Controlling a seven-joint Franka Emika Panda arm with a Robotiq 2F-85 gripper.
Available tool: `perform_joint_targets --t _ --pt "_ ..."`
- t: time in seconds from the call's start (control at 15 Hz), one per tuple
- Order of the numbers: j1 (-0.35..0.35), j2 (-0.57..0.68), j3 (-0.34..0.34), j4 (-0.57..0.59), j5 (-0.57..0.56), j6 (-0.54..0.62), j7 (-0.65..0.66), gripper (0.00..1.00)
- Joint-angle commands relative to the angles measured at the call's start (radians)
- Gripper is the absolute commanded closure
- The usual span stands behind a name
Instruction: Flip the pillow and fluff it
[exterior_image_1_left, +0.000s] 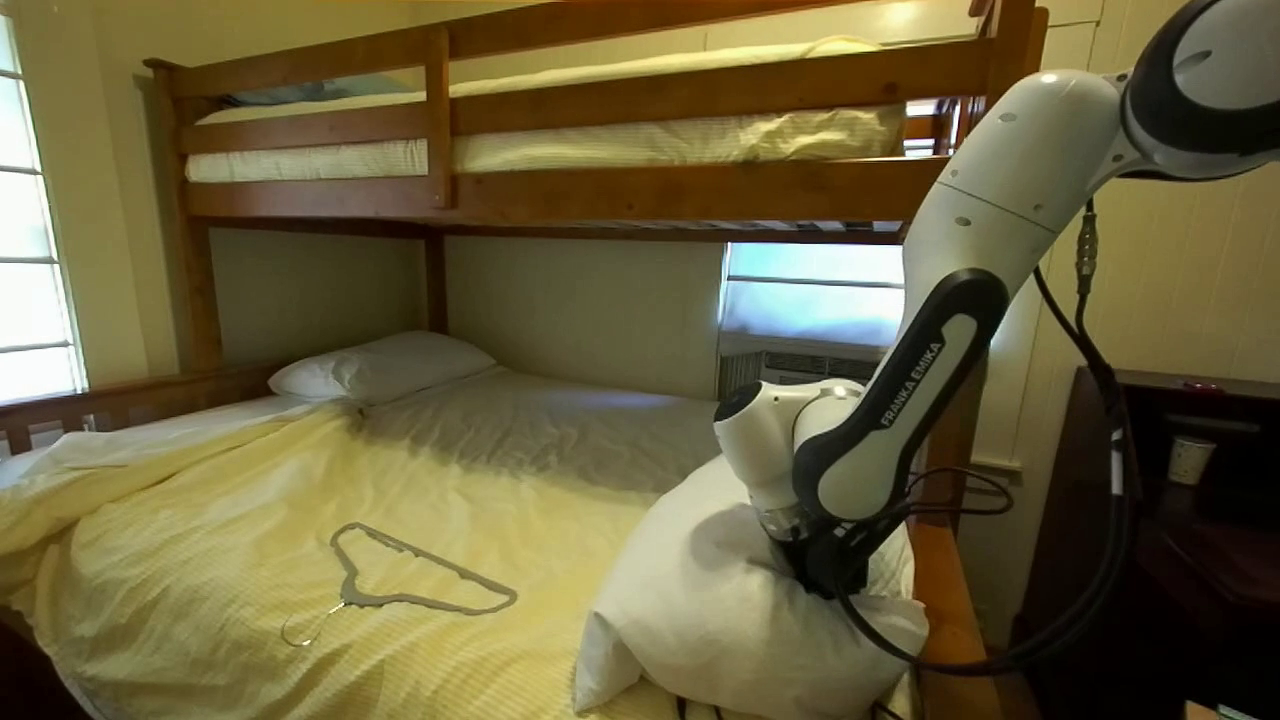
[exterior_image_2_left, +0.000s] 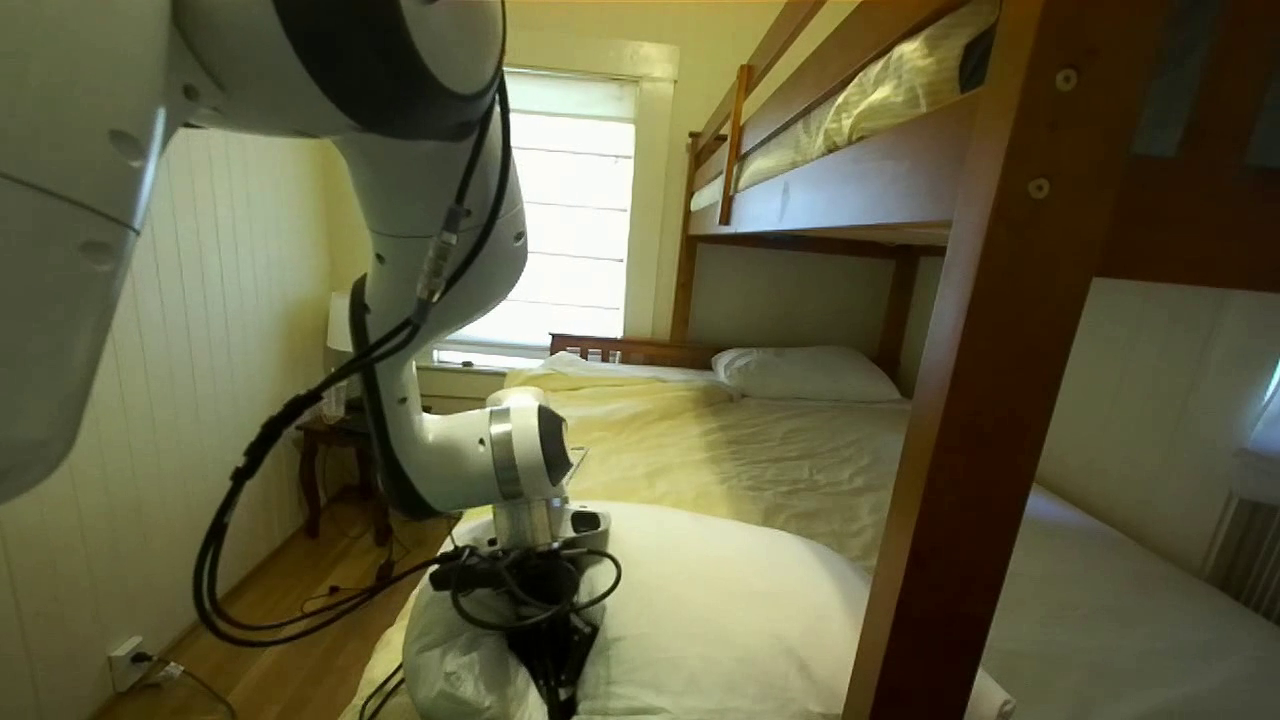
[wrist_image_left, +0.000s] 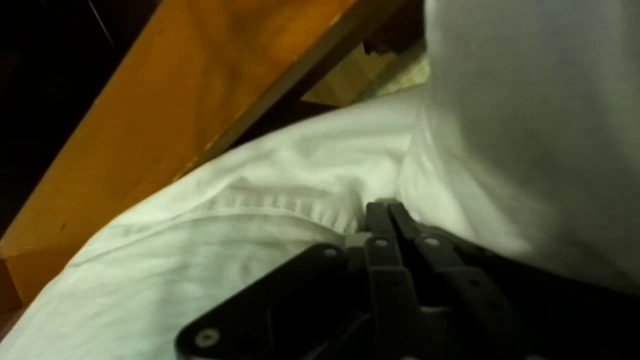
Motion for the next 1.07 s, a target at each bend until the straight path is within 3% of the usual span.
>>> perform_joint_targets --t 0.0,0.2,0.6,1.0 --pt "0.023 -0.139 -0.021 -0.052 0.051 -0.040 -0.032 0.61" --pt "0.030 -0.299 -0.020 -0.078 0.003 -0.057 -0.017 0.41" --pt "0.022 -0.556 0.063 -0.038 0.092 -0.075 -0.096 0.00" --pt "0.049 -0.700 0.165 0.102 0.261 -0.154 -0.211 0.00"
